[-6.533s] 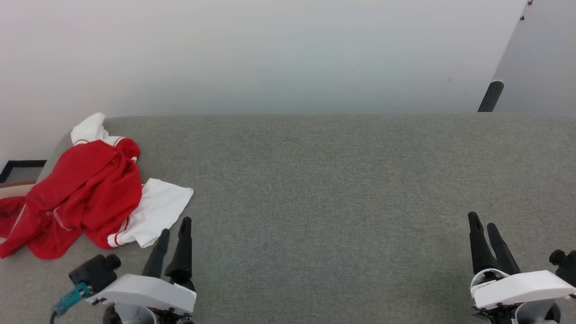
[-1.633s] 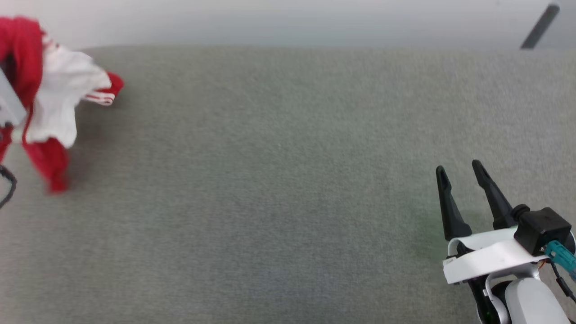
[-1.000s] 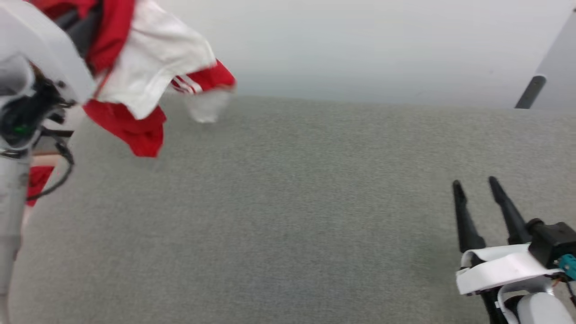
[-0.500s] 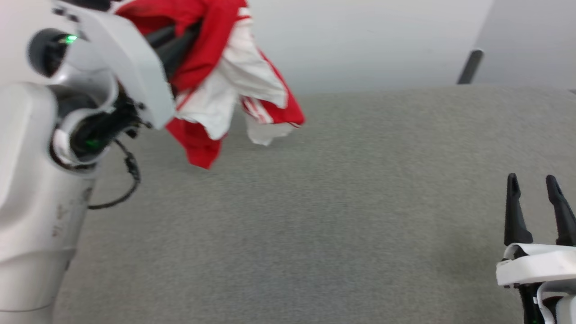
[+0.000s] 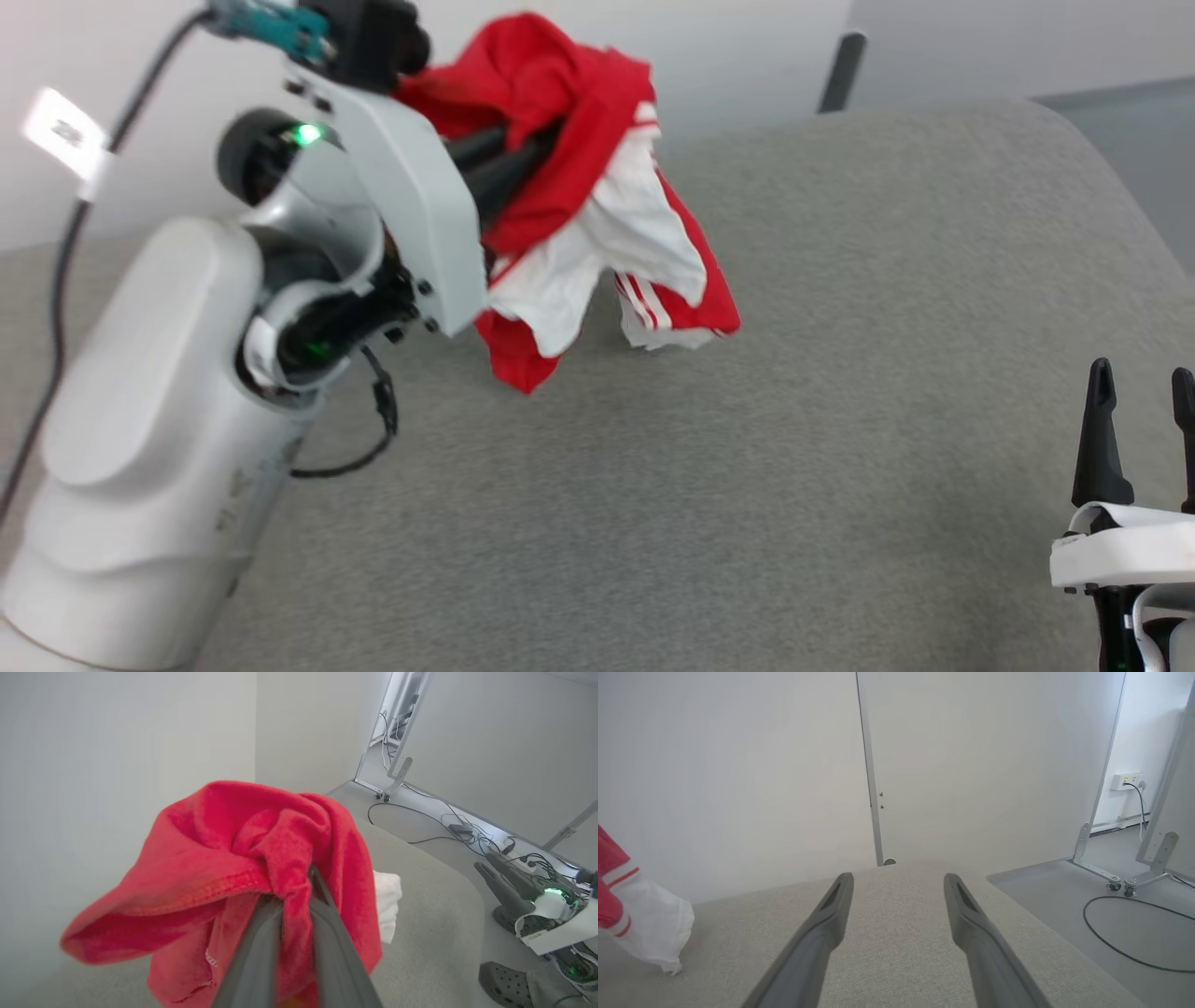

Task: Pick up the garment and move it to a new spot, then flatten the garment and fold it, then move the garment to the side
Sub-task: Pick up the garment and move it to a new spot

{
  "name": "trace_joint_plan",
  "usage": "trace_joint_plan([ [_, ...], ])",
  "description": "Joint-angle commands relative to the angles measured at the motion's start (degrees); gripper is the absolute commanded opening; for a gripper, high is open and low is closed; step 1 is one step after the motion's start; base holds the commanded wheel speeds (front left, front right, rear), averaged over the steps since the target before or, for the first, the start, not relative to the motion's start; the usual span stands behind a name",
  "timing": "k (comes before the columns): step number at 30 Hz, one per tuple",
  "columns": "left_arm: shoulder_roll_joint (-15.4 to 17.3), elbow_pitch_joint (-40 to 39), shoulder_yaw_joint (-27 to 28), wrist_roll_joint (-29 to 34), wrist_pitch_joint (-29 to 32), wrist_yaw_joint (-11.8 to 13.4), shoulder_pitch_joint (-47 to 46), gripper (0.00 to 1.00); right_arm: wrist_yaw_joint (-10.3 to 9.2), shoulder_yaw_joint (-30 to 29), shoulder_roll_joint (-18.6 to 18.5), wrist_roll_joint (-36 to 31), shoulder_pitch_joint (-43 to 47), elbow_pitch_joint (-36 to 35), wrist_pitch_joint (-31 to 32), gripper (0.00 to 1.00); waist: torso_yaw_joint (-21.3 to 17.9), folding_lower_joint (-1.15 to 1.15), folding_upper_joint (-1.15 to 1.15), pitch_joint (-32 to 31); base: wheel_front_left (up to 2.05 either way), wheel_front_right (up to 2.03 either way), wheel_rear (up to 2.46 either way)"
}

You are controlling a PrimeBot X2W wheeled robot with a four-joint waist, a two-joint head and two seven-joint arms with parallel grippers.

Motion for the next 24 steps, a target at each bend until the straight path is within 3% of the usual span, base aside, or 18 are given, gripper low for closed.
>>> trace_joint_plan([
  [1,-0.3,0.0,-0.2,-0.3,-0.4,-0.1,0.8,0.0,0.0,-0.1,0.2,-0.1,-0.5,-0.1,-0.2,1.0,-2.4,0.0,0.0,2.0,0.0,0.0,0.0],
  [13,-0.1,3.0,-6.6,-2.1,-0.2,-0.6,5.6,0.0,0.0,1.5,0.5,2.4,-1.5,2.5,-0.7,1.0,-4.9,0.0,0.0,4.5,0.0,0.0,0.0],
  [24,2.5,6.7,-12.8,-4.6,-0.6,-0.6,6.0,0.0,0.0,2.6,0.5,3.0,-2.4,3.7,-0.8,1.0,-3.2,0.0,0.0,4.2,0.0,0.0,0.0],
])
